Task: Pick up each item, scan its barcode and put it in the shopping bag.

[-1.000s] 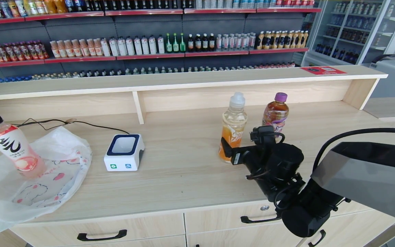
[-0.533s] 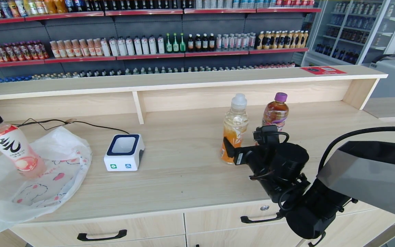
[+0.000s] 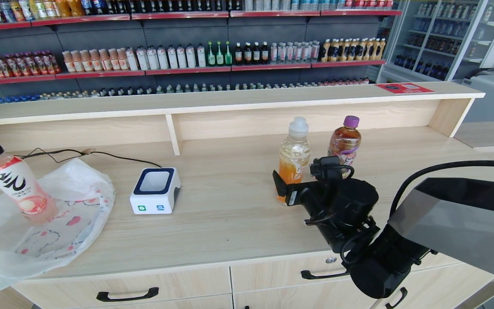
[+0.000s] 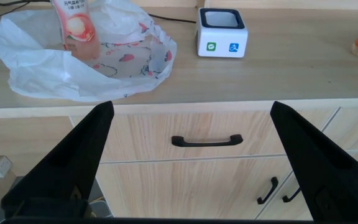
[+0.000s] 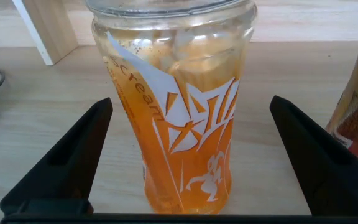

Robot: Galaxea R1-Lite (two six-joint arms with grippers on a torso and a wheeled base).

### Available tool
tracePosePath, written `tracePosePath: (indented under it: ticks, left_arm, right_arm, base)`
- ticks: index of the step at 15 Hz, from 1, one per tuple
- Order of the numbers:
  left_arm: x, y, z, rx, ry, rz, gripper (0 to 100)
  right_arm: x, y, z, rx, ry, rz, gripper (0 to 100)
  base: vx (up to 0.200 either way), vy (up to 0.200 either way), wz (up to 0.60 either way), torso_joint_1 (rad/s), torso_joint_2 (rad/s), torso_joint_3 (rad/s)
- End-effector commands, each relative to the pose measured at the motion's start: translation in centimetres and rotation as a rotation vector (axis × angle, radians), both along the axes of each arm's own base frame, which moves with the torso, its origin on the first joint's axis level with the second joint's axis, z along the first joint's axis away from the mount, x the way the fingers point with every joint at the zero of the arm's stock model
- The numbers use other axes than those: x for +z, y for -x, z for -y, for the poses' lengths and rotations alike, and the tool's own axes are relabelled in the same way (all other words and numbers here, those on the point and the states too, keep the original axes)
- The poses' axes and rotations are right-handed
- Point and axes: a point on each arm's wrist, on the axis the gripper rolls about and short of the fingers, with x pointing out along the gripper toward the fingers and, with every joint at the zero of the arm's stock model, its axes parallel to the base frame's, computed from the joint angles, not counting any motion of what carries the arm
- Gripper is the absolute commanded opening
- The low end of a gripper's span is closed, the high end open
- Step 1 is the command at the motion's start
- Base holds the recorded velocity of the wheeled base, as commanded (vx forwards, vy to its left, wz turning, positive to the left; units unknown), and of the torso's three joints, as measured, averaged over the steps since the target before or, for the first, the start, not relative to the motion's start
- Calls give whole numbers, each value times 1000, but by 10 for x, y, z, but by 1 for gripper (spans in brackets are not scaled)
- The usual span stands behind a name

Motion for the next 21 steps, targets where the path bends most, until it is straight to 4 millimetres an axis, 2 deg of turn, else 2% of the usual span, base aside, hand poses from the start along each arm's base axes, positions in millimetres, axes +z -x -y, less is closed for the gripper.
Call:
tracePosePath:
  ticks: [1, 9, 14, 20, 21]
  left_arm:
    - [0, 0, 0, 0, 0, 1, 100]
    - [1, 0, 0, -1, -11, 5, 100]
    - [1, 0, 0, -1, -14, 5, 100]
    - [1, 0, 0, 0, -17, 7, 100]
    - [1, 0, 0, -1, -17, 7, 100]
  right_arm:
    - [-5, -5, -4, 2, -1, 1, 100]
    - [-10, -31, -18, -8, -32, 61, 100]
    - [-4, -40, -21, -31, -58, 96, 100]
    - [-4, -42, -21, -34, -57, 101, 100]
    - [-5, -41, -20, -34, -54, 97, 0]
  base:
    - [0, 0, 0, 0, 0, 0]
    - [0, 0, 0, 0, 0, 0]
    - [0, 0, 0, 0, 0, 0]
    - [0, 0, 0, 0, 0, 0]
    - [0, 0, 0, 0, 0, 0]
